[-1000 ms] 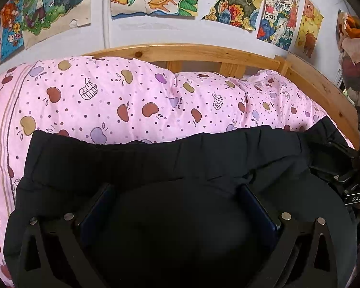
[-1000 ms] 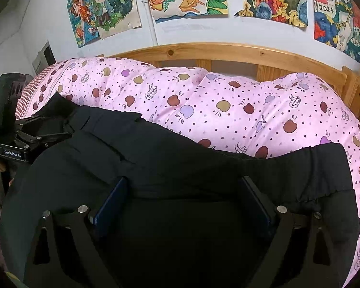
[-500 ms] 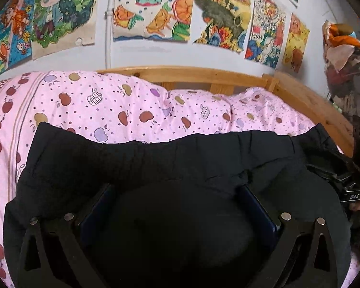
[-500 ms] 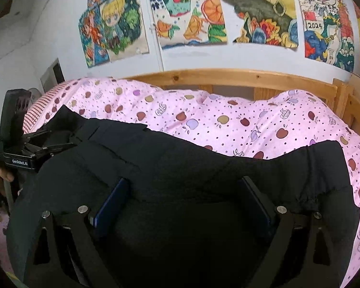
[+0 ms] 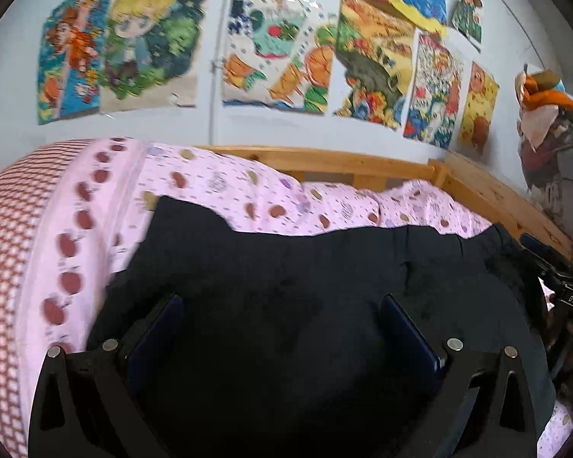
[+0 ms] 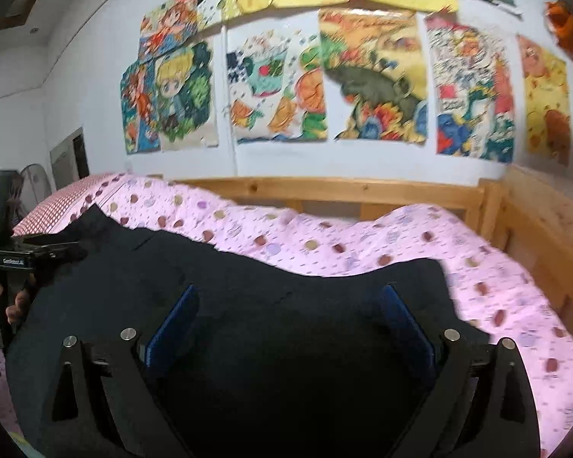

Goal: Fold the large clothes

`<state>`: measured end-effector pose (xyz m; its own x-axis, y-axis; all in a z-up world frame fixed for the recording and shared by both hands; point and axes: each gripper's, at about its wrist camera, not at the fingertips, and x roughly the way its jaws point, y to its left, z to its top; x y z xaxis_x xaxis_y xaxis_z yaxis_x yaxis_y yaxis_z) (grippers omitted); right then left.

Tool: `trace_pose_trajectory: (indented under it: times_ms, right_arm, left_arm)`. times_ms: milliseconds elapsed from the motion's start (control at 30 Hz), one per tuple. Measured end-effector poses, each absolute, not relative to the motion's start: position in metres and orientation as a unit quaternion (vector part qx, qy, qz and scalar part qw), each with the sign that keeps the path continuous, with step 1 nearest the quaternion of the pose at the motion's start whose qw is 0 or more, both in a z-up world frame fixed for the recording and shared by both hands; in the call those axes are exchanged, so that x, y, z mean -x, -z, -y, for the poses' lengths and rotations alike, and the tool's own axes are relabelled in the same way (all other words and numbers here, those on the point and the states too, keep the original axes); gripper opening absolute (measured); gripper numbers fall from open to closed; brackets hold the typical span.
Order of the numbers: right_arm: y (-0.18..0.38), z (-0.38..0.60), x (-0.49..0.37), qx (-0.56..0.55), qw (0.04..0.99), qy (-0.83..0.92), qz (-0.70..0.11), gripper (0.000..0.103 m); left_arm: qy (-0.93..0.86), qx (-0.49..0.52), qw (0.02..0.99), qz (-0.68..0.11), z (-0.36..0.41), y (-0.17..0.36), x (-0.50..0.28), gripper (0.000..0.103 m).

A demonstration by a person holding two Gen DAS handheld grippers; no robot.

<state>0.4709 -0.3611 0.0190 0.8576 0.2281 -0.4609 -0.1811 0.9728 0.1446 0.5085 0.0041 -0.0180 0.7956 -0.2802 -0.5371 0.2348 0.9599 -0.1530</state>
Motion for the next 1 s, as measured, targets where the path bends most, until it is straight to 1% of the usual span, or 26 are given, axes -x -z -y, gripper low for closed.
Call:
trace_pose_trajectory:
  times_ms: [200, 367, 500, 600, 733, 800, 867, 1000]
  right_arm:
    - [-0.018, 0.386, -0.46, -0.051, 0.964, -0.077, -0.249, 0.094]
    - [-0.01, 0.401, -0.466, -0.062, 0.959, -0.046, -0.274, 0.094]
    - [0.002, 0.413, -0.476, -0.083, 0.947, -0.036, -0.309, 0.094]
    - [0.016, 0.424, -0.485, -0.118, 0.932, -0.042, -0.34, 0.094]
    - [0.04, 0.435, -0.495, -0.164, 0.91, -0.056, -0.377, 0.095]
    - [0.05, 0.436, -0.497, -0.176, 0.904, -0.058, -0.386, 0.099]
    - [0.06, 0.437, -0.498, -0.183, 0.898, -0.058, -0.395, 0.101]
    - [0.072, 0.438, -0.498, -0.196, 0.893, -0.05, -0.401, 0.102]
  left_arm:
    - [0.113, 0.079, 0.947, -0.29, -0.039, 0.018, -0.506, 0.103]
    - [0.105, 0.06, 0.943, -0.311, -0.054, 0.021, -0.505, 0.103]
    - [0.121, 0.084, 0.926, -0.348, -0.073, 0.036, -0.507, 0.103]
    - [0.14, 0.121, 0.908, -0.376, -0.085, 0.049, -0.512, 0.103]
    - [0.172, 0.146, 0.882, -0.413, -0.088, 0.068, -0.522, 0.103]
    - [0.182, 0.156, 0.875, -0.421, -0.088, 0.076, -0.525, 0.103]
    - [0.191, 0.163, 0.868, -0.428, -0.087, 0.082, -0.529, 0.103]
    - [0.206, 0.171, 0.859, -0.436, -0.087, 0.09, -0.532, 0.103]
